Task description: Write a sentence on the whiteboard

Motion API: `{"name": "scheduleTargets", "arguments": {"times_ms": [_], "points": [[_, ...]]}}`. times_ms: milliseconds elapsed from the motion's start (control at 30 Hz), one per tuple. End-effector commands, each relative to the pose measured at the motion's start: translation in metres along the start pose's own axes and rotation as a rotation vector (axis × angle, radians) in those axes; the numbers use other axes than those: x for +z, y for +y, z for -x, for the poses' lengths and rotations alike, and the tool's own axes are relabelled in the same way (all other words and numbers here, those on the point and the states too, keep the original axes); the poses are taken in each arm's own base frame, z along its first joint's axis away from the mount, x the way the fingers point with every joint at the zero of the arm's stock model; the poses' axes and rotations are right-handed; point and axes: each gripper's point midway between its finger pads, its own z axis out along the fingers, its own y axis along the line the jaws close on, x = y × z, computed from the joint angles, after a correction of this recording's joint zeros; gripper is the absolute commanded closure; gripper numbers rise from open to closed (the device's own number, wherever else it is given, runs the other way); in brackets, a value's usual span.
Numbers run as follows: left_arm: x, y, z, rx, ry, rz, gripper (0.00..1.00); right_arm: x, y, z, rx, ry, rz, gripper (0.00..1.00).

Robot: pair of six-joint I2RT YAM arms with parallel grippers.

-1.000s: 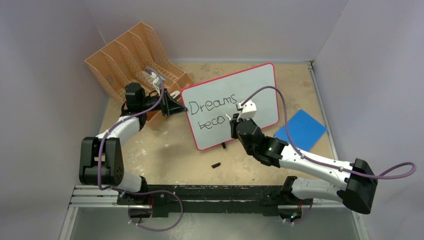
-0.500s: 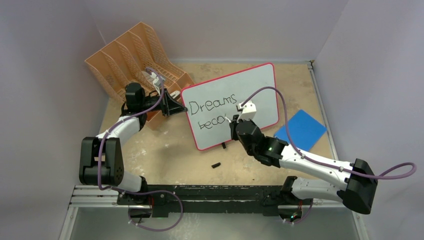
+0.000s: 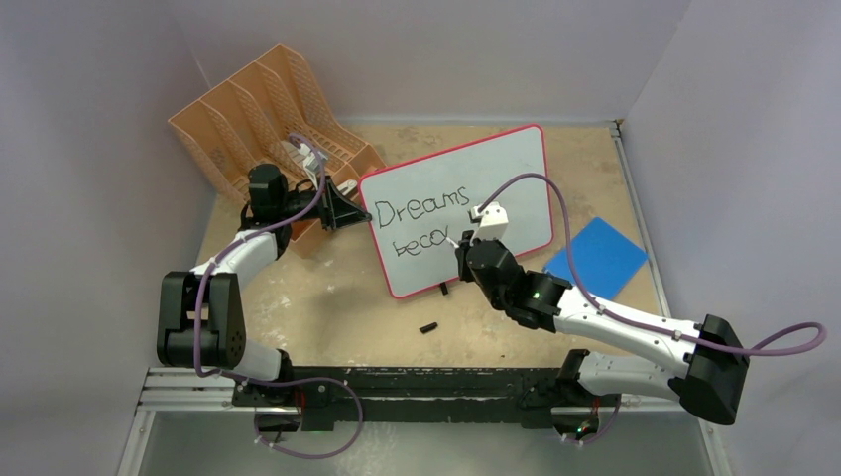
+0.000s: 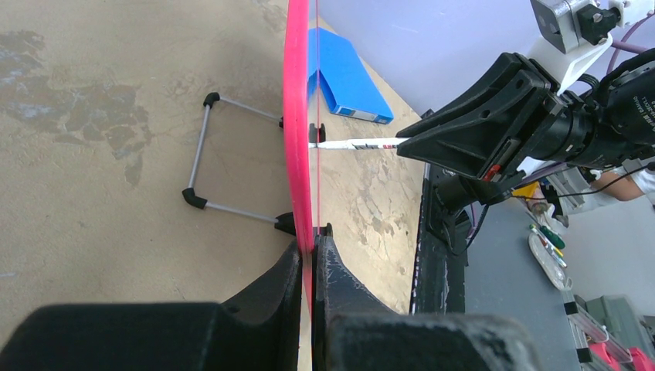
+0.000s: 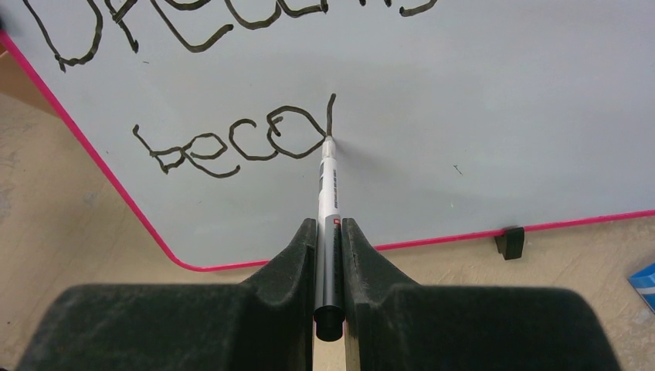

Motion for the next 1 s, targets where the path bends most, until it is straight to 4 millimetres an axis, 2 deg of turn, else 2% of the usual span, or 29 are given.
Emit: {"name": "scheduleTargets", "arguments": {"times_ms": [0, 333, 533, 700, 967], "points": [[0.001, -0.011, 0.015, 0.098, -0.01, -0.025, 1.0, 0.0, 0.002, -0.005, 0.003, 0.041, 0.005, 1.0], [0.001, -0.011, 0.015, 0.099, -0.011, -0.025, 1.0, -0.001, 0.002, -0.001, 0.013, 0.034, 0.0, 1.0], [0.001, -0.01, 0.015, 0.098, -0.011, -0.023, 1.0, -0.012, 0.004, 0.031, 0.064, -0.072, 0.026, 1.0], [0.0, -0.01, 0.015, 0.101, -0.012, -0.023, 1.0, -0.014, 0.002, 0.048, 0.075, -0.148, 0.02, 1.0], [0.0, -0.01, 0.015, 0.099, -0.012, -0.021, 1.0, -0.008, 0.002, 0.045, 0.068, -0.156, 0.013, 1.0]]}}
